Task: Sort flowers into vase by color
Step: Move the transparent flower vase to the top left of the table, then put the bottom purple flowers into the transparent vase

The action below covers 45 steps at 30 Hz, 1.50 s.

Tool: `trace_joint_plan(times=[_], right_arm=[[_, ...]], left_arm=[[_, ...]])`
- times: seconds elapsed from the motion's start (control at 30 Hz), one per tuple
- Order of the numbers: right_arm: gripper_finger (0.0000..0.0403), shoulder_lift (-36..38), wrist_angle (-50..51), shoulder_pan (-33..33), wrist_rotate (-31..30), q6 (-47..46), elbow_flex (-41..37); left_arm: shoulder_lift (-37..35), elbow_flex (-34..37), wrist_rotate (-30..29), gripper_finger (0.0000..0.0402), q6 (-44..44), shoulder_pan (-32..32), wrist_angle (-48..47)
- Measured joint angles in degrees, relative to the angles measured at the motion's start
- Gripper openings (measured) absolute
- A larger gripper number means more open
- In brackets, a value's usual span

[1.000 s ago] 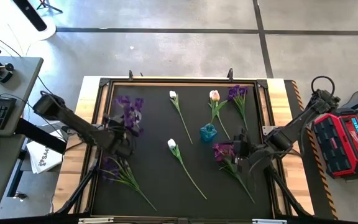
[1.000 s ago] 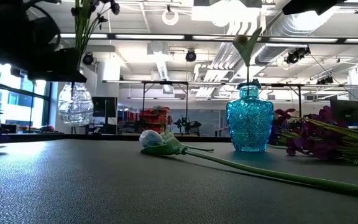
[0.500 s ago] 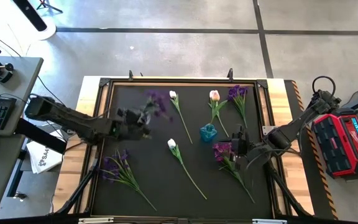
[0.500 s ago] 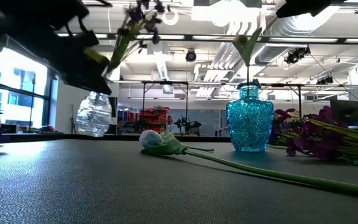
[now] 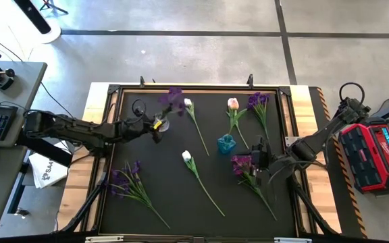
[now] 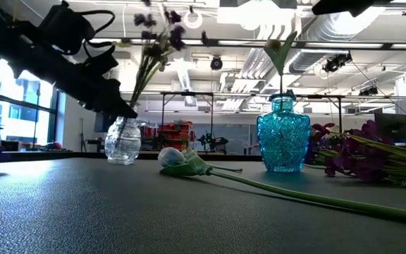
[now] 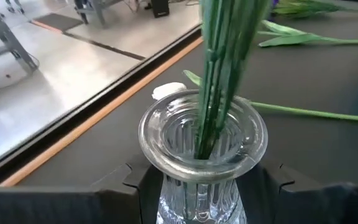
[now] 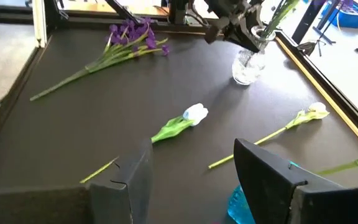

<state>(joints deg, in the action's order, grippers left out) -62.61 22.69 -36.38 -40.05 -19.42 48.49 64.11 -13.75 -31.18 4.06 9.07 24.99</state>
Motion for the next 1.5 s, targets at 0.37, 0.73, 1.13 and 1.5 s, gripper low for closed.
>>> trace_joint_plan(times=[0.37, 0.73, 1.13, 1.5], right_arm=[[0.0192, 0.0, -0.3, 0.0, 0.0, 0.0, 0.0], [0.0192, 0.0, -0.3, 0.0, 0.0, 0.21, 0.0], [0.0192, 0.0, -0.3, 0.0, 0.0, 0.2, 0.0], [0.0192, 0.0, 0.58, 0.0, 0.0, 0.42, 0.0]], left_arm=[[-0.05, 4.42, 3.43, 0.0181, 2.06, 1.8, 6.67], [-1.83, 3.9, 6.23, 0.0274, 1.85, 3.35, -0.14], [-13.5, 3.43, 6.69, 0.0305, 3.05, 3.35, -17.23], [-15.48, -11.17, 0.18, 0.0305, 19.42, -3.81, -50.87]])
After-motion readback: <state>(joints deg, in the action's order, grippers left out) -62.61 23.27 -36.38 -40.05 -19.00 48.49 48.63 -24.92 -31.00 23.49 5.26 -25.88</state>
